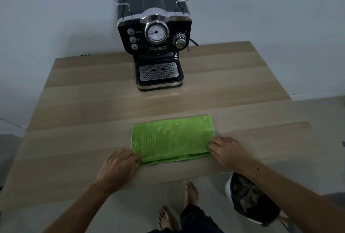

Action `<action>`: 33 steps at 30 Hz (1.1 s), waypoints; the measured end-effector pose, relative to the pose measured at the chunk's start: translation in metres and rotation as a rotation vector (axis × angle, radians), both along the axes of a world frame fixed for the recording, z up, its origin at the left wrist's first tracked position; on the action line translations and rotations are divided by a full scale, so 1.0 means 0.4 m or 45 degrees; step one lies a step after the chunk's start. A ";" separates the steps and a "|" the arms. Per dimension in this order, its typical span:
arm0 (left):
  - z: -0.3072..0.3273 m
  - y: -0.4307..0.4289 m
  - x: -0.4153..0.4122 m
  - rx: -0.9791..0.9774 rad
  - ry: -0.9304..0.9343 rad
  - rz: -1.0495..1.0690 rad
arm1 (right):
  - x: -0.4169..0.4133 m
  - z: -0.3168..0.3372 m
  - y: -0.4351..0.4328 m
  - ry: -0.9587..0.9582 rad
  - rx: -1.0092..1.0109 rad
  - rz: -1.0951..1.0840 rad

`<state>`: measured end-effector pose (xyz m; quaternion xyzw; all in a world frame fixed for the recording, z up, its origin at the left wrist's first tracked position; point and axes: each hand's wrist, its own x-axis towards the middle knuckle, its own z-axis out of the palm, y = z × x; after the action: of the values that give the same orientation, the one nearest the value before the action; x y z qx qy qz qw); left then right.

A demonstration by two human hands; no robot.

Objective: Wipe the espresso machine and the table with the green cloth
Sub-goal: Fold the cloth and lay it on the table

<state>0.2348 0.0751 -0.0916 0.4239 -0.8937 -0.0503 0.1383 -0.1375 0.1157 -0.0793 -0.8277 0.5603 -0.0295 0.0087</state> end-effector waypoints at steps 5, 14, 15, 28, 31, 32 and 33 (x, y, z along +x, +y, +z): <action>0.011 0.017 -0.014 -0.024 0.011 -0.098 | -0.014 -0.019 0.005 -0.020 -0.059 0.020; 0.031 0.002 -0.079 0.070 -0.020 0.112 | 0.072 -0.004 -0.005 -0.159 -0.087 -0.223; 0.027 -0.008 -0.100 0.098 -0.047 0.153 | 0.094 -0.007 -0.020 -0.140 -0.047 -0.268; -0.065 -0.038 -0.112 0.365 -0.241 0.472 | 0.092 -0.069 -0.070 -0.051 0.348 -0.473; -0.073 -0.038 -0.111 0.355 -0.207 0.468 | 0.101 -0.062 -0.072 -0.104 0.325 -0.472; -0.072 -0.038 -0.110 0.369 -0.197 0.457 | 0.101 -0.057 -0.072 -0.108 0.337 -0.473; -0.072 -0.037 -0.107 0.383 -0.181 0.451 | 0.102 -0.055 -0.070 -0.101 0.359 -0.473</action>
<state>0.1921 0.0604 -0.1204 0.5922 -0.7954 -0.1280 0.0170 -0.0968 0.0878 -0.1013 -0.6992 0.7008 0.0154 0.1406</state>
